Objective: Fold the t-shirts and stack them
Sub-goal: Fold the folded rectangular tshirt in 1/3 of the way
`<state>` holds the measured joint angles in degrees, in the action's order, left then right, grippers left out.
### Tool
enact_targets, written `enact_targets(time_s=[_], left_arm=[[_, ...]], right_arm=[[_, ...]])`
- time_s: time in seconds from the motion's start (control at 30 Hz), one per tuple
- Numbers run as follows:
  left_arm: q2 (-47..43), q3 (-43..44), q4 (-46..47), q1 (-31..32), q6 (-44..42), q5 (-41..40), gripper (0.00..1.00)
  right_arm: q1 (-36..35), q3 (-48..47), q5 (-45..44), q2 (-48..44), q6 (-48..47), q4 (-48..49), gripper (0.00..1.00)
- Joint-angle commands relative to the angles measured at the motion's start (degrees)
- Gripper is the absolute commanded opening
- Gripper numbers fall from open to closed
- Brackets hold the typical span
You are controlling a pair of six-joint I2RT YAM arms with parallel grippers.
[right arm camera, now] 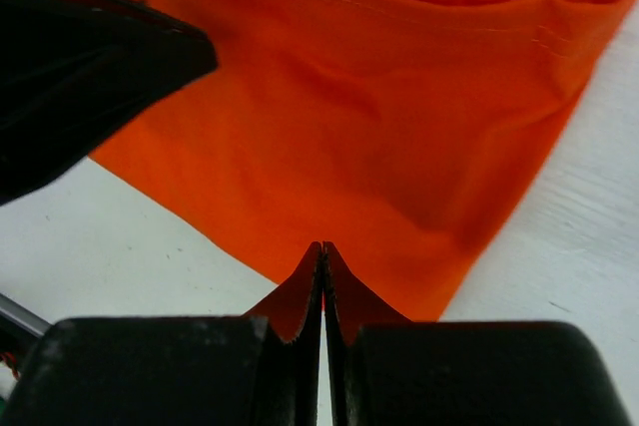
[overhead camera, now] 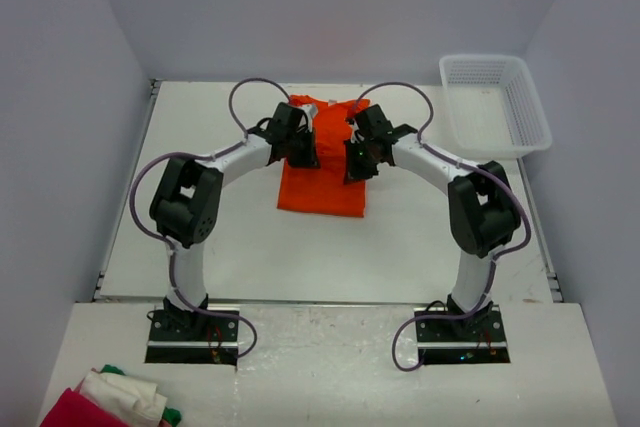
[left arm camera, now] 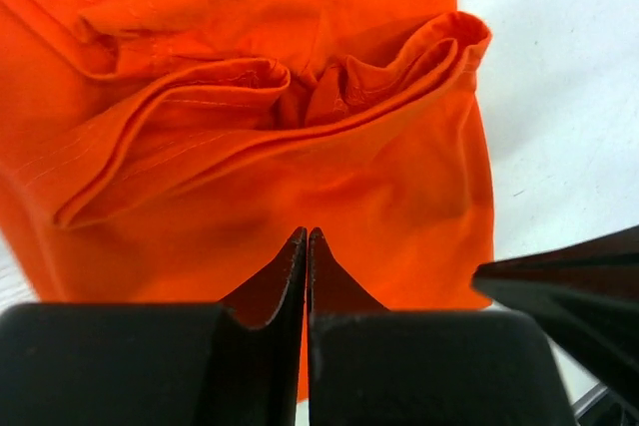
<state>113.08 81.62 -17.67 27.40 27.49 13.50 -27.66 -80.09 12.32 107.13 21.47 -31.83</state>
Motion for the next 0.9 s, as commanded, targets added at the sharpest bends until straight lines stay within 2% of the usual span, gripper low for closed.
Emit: enact_targets(time_s=[0.0,0.27,0.63,0.87], left_arm=[[3.63,1.60,4.39,-0.59,0.99,4.34,0.00],[9.35,5.65,6.42,-2.61,1.52,7.33,0.00],[15.59,12.85,8.26,-10.17,1.34,11.64,0.00],[21.04,22.86,3.62,-13.51,-1.73,11.03,0.00]], right_arm=[[-1.25,-3.57,3.24,2.99,2.08,0.90,0.00],[-1.78,-3.67,3.68,5.89,3.66,0.81,0.00],[-2.40,0.81,1.48,7.83,5.59,0.81,0.00],[-2.40,1.26,-1.42,6.51,4.72,0.11,0.00]])
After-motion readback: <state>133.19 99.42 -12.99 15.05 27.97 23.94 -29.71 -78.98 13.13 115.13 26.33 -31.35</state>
